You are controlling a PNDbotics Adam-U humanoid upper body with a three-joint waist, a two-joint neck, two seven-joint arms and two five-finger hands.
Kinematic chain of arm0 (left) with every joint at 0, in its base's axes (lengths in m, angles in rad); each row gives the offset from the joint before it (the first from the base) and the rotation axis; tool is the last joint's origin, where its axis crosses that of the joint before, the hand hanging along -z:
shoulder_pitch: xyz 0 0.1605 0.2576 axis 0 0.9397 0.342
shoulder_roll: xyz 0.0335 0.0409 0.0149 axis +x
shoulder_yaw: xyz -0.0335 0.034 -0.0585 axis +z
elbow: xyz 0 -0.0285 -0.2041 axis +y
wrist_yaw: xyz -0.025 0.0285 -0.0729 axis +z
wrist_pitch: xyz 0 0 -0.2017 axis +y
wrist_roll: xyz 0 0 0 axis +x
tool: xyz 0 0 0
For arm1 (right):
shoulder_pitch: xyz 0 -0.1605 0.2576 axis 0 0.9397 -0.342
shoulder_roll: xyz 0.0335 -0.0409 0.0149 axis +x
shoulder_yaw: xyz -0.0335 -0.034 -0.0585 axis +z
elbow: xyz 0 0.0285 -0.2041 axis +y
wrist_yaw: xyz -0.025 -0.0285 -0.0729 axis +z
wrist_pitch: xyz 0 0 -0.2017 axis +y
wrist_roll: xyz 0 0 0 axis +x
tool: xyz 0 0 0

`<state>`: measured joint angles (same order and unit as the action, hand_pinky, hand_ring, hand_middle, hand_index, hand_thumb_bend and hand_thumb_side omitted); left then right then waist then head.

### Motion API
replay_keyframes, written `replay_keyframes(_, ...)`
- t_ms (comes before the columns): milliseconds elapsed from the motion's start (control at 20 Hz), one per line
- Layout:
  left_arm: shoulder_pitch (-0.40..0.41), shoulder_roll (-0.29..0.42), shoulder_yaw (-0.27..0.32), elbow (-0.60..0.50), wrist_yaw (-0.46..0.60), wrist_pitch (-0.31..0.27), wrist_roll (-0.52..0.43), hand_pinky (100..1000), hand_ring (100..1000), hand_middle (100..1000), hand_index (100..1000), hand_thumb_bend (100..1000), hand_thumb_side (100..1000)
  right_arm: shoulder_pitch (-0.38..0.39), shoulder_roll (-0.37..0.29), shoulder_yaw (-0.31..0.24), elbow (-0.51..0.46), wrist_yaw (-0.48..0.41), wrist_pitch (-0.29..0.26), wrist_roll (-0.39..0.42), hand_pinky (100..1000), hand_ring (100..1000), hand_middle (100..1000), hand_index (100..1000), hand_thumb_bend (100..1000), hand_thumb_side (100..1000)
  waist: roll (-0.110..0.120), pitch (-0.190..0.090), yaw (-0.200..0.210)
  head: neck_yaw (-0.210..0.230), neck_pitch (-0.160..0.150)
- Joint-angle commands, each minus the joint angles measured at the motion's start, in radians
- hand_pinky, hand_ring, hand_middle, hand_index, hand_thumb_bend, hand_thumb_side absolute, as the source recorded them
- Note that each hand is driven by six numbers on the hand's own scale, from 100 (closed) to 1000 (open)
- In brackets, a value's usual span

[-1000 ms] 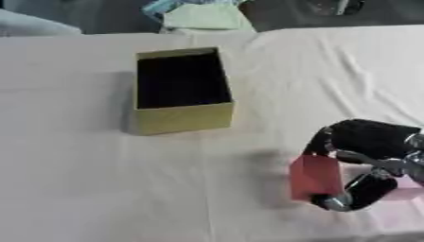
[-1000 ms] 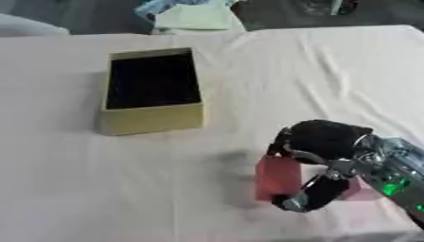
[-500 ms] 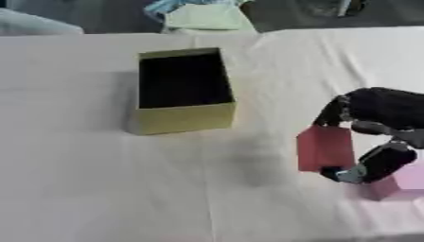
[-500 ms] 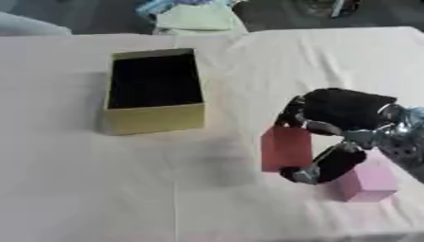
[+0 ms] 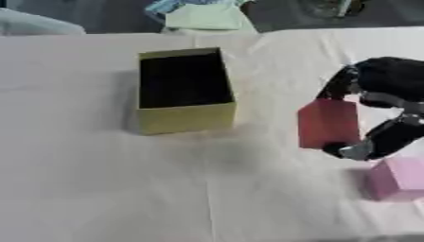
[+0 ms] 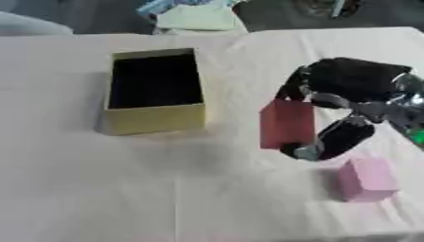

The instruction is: Pick up objects on the table and place them in the box.

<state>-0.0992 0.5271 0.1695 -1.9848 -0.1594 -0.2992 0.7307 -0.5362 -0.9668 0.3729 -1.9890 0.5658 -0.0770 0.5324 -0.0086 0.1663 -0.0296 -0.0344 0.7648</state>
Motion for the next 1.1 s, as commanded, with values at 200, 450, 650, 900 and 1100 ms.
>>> replay_keyframes(200,-0.018,0.027,0.001,-0.015,0.002,-0.003,-0.005,671,689,678,793,423,835,-0.106,-0.025,-0.033,-0.011,-0.039,0.041,0.023,693,596,400,690,352,429,0.002,-0.009,0.004,-0.011,0.005)
replay_keyframes(450,-0.022,0.027,-0.001,-0.015,0.005,-0.003,-0.007,670,689,678,793,422,837,-0.233,0.005,-0.03,-0.011,-0.058,0.081,0.066,698,593,394,692,357,417,0.006,-0.003,0.007,-0.024,0.005)
replay_keyframes(650,-0.027,0.026,-0.004,-0.015,0.008,-0.004,-0.01,669,689,678,793,420,838,-0.336,0.05,-0.013,-0.011,-0.067,0.133,0.13,705,598,397,696,351,422,0.008,0.001,0.007,-0.035,0.005)
replay_keyframes(900,-0.036,0.023,-0.007,-0.015,0.013,-0.006,-0.015,669,688,678,792,420,839,-0.445,0.144,0.005,0.006,-0.039,0.201,0.212,708,596,395,698,349,414,0.012,0.01,0.012,-0.057,0.005)
replay_keyframes(1100,-0.049,0.021,-0.011,-0.015,0.019,-0.009,-0.019,669,689,678,792,422,837,-0.523,0.239,0.029,0.104,-0.006,0.202,0.228,709,589,386,696,328,410,0.015,0.017,0.024,-0.079,0.005)
